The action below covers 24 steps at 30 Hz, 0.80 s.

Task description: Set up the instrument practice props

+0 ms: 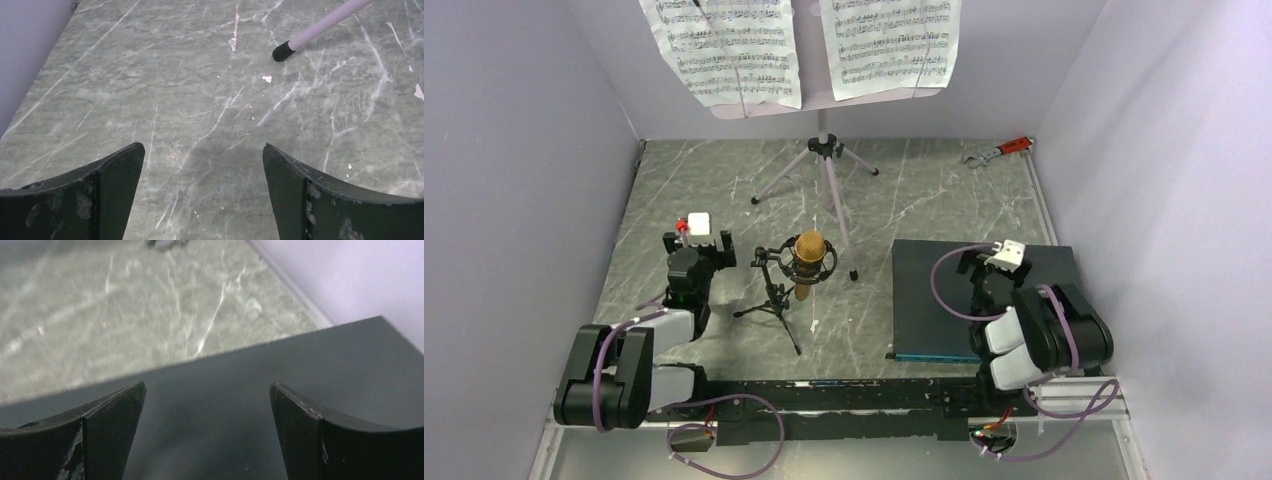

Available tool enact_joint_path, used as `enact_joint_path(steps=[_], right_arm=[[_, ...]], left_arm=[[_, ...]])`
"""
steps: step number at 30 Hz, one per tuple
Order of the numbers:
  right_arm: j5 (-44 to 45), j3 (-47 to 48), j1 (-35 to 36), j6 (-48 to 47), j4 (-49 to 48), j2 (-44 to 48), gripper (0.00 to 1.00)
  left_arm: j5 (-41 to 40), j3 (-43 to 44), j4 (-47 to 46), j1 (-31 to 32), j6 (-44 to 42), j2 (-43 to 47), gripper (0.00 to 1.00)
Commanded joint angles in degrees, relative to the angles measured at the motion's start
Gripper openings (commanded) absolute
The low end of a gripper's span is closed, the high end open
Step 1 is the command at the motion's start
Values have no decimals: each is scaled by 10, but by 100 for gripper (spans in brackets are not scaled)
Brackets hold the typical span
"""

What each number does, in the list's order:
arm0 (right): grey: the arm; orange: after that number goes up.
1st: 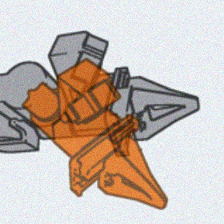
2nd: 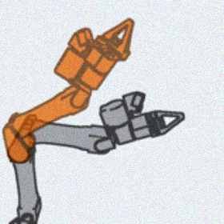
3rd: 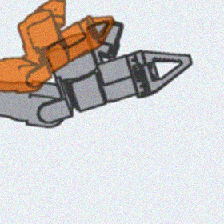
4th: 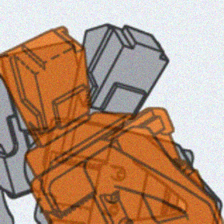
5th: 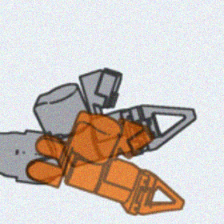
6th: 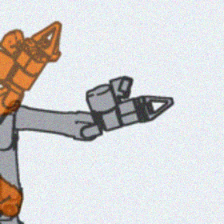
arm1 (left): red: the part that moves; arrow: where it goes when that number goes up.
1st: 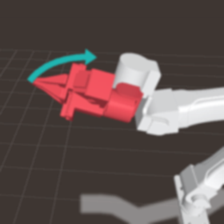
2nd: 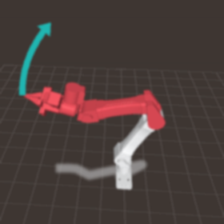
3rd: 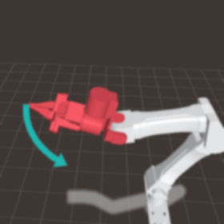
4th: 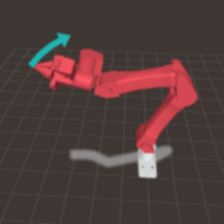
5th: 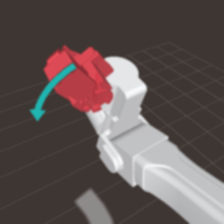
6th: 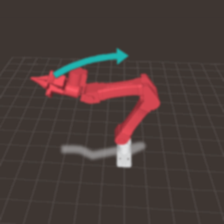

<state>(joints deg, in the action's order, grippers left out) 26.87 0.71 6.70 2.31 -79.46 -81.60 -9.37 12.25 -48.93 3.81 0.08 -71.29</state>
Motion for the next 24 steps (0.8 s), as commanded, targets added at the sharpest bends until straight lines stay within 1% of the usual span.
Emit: enact_joint_path(steps=[1, 3, 5, 6, 8, 11, 12, 13, 15, 16, 18, 19, 21, 22, 23, 24], right_arm=[[-68, -12, 10, -64, -184, -76, 100], [-53, -12, 15, -63, -176, -73, 100], [-38, -3, 15, -61, -159, -69, 100], [-36, 8, 16, -60, -146, -66, 100], [-22, 32, 17, -55, -95, -55, 100], [12, 83, 15, -36, 23, -46, 100], [15, 93, 12, -27, 47, -43, 100], [14, 95, 10, -24, 54, -41, 100], [14, 86, 9, -28, 29, -44, 100], [12, 82, 9, -31, 21, -44, 100], [11, 86, 10, -30, 30, -44, 100], [12, 89, 10, -29, 35, -44, 100], [13, 93, 9, -26, 45, -44, 100], [13, 94, 9, -26, 46, -44, 100], [13, 94, 9, -27, 46, -44, 100], [13, 94, 10, -26, 46, -44, 100]], left_arm=[[-6, 16, 48, 12, -9, 11, 94], [-9, 25, 73, 17, -10, 12, 94], [-23, 40, 124, 26, -9, 20, 94], [-31, 40, 126, 30, -10, 22, 94], [-33, 38, 125, 36, -13, 25, 94], [-48, 42, 132, 39, -10, 22, 94], [-54, 37, 111, 39, -15, 19, 94], [-55, 23, 68, 39, -27, 13, 94], [-51, -12, -55, 39, -53, -14, 94], [-46, -23, -109, 39, -66, -41, 94], [-27, -19, -178, 38, -77, -106, 94], [-25, -6, -189, 39, -80, -146, 94], [-37, 14, -254, 35, -86, -218, 94], [-64, 10, -249, 25, -57, -216, 94], [-46, 12, -213, 4, -31, -210, 94], [-6, 23, -199, -11, -28, -215, 94]])
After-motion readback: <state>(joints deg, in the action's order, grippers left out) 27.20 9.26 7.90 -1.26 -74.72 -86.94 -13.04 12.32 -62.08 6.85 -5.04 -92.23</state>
